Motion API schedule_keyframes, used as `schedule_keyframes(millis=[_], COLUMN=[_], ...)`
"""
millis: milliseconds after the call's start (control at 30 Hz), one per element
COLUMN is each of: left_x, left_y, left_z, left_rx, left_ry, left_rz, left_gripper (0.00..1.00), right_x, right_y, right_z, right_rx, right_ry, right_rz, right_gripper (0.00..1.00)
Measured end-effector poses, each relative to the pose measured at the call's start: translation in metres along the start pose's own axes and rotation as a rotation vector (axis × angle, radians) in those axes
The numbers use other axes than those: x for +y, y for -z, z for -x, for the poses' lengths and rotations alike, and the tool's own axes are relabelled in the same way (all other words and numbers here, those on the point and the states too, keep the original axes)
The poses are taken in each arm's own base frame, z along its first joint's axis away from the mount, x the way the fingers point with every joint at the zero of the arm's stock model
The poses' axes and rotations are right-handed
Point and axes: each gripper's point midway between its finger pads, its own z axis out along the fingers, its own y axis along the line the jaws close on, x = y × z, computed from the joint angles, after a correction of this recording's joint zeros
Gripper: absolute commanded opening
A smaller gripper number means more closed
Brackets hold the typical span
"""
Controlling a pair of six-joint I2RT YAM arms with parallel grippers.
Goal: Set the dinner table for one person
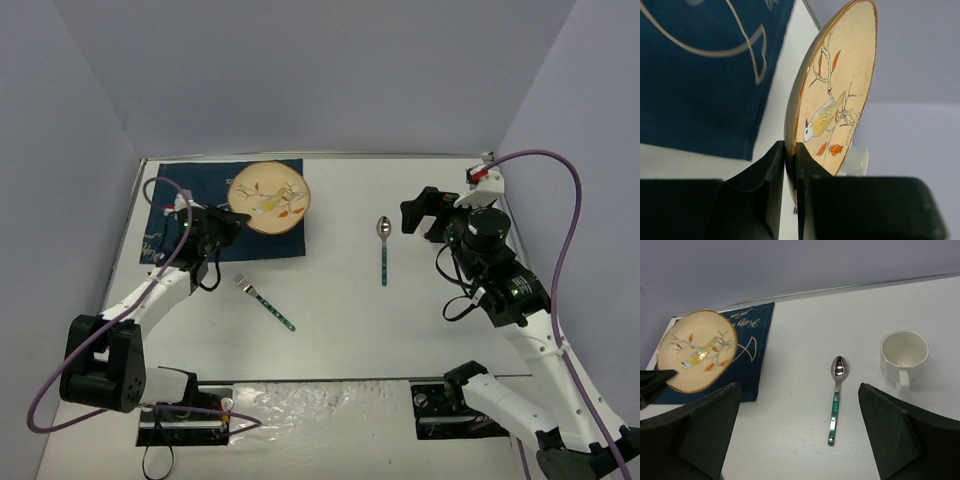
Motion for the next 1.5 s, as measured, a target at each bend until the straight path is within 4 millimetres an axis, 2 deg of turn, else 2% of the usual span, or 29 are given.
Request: schedule_keyframes(millis=[67,233,333,367,500,667,800,1133,1500], left_x=[0.016,0.066,0.1,0.109,0.14,0.158,0.158,0.144,0.166], left_y=[0.002,0.006,0.0,-0.002,-0.017,-0.032,-0.041,-0.057,-0.068], left_z=[0.033,0.095,0.122,0.126,0.122,0.11,0.119,0.14,0.127], left_rx=[-0.062,-0.145,-0.198,-0.203,-0.172,-0.109,-0.112,-0.134,-0.089], left_ry=[0.036,0.135,0.185,0.197,0.229,0.247,0.243,0.211,0.234], left_rz=[0.029,0.09,0.136,0.151,0.195,0.212,0.189,0.114,0.144], left_gripper=[0.0,0.0,0.0,0.0,0.0,0.0,0.0,0.0,0.0], right_x=[0.0,0.003,0.004,0.005,0.006,0.01,0.012,0.015,0.014], right_y=[-0.004,-0.014,-0.021,-0.023,-0.031,-0.037,-0.038,-0.039,-0.043], right_z=[-0.004,-0.013,-0.021,-0.024,-0.035,-0.045,-0.048,-0.05,-0.056], right_rx=[0.016,0.057,0.086,0.096,0.136,0.174,0.185,0.191,0.204], right_ry=[0.009,0.031,0.044,0.05,0.068,0.08,0.091,0.092,0.093], right_rz=[0.0,0.011,0.018,0.02,0.032,0.055,0.07,0.088,0.085], right_gripper=[1.0,1.0,1.0,1.0,1.0,1.0,1.0,1.0,1.0])
